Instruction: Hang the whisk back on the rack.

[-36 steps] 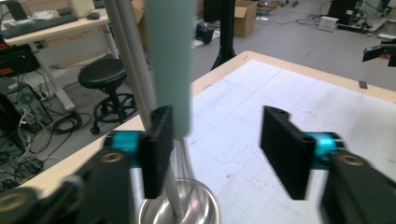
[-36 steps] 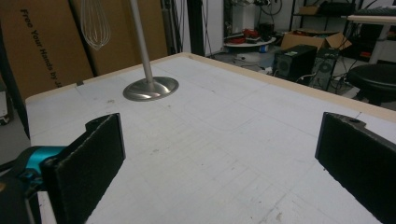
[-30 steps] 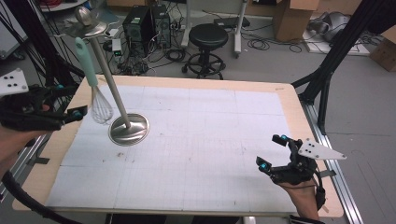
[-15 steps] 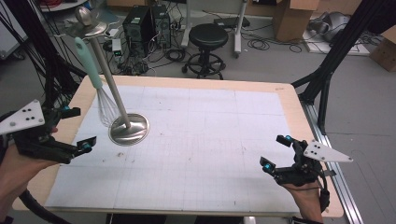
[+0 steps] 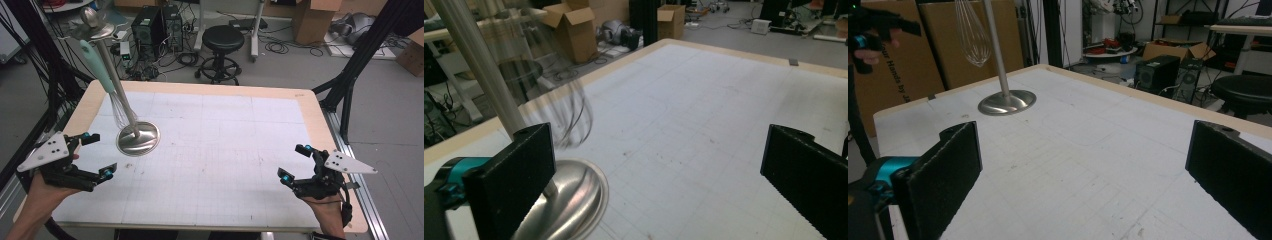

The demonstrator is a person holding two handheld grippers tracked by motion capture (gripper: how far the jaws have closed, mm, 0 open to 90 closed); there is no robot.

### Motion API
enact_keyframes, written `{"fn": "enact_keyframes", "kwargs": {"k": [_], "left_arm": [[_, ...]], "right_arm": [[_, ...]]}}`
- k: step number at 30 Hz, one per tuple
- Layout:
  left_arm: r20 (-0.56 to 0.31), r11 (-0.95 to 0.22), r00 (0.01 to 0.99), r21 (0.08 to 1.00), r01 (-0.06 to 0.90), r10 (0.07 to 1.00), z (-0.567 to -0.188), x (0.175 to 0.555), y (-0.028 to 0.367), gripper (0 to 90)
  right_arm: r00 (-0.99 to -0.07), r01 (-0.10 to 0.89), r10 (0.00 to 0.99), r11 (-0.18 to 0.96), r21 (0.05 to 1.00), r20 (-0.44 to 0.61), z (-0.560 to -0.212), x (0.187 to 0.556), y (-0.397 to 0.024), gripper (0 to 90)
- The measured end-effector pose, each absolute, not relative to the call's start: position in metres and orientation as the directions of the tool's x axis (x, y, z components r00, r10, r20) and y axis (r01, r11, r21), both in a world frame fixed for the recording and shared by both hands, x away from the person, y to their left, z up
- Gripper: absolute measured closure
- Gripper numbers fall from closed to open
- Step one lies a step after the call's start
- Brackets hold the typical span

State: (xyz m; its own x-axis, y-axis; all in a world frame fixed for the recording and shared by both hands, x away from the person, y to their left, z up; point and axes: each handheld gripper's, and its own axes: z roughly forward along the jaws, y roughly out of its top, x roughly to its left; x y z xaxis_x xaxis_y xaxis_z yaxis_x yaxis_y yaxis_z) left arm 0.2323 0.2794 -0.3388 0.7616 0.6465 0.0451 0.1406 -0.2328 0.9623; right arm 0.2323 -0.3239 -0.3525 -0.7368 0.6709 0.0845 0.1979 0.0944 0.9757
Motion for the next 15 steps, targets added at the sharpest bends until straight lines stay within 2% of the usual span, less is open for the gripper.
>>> {"fn": "enact_keyframes", "kwargs": {"k": [7, 15], "left_arm": [[0.009, -0.213, 0.762, 0.962, 0.169, 0.648, -0.362, 0.231, 0.277, 1.7], [-0.006, -0.205, 0.759, 0.962, 0.183, 0.651, -0.367, 0.232, 0.279, 1.7]], "right_arm": [[-0.742, 0.200, 0.665, 0.100, 0.975, 0.084, -0.355, 0.234, -0.320, 0.3], [-0.740, 0.207, 0.667, 0.094, 0.974, 0.093, -0.357, 0.234, -0.322, 0.3]]}}
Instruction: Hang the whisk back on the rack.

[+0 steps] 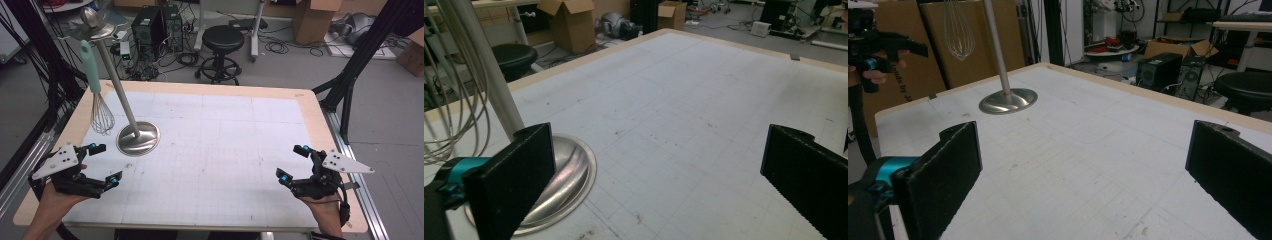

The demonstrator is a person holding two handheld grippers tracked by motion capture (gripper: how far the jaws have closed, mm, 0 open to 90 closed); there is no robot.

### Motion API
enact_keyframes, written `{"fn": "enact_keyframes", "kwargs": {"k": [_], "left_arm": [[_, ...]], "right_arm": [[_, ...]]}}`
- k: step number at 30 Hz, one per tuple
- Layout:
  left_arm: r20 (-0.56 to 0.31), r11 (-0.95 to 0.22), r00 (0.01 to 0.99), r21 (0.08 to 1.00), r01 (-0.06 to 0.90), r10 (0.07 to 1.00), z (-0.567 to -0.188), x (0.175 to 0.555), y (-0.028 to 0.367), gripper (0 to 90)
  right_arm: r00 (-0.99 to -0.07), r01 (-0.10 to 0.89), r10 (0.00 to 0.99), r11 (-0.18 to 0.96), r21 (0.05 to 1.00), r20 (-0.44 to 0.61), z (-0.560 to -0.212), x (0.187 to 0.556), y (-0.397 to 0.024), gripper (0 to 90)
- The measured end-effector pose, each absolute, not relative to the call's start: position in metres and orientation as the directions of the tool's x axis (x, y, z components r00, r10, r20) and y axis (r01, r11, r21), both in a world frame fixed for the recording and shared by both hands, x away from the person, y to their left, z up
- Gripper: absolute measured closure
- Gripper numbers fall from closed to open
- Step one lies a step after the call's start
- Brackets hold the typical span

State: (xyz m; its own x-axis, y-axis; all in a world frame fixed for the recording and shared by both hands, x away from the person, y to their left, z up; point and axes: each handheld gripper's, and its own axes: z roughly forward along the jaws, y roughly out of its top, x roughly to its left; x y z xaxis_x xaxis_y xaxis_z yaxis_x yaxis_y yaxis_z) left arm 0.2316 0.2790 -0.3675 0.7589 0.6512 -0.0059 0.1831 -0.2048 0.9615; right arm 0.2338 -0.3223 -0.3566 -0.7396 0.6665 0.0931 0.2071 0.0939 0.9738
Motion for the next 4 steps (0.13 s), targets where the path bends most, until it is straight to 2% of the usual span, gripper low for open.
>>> {"fn": "enact_keyframes", "kwargs": {"k": [4], "left_arm": [[-0.008, -0.206, 0.763, 0.961, 0.185, 0.647, -0.3666, 0.2308, 0.2794, 1.7]], "right_arm": [[-0.742, 0.207, 0.664, 0.095, 0.974, 0.093, -0.3573, 0.2340, -0.3215, 0.3]]}}
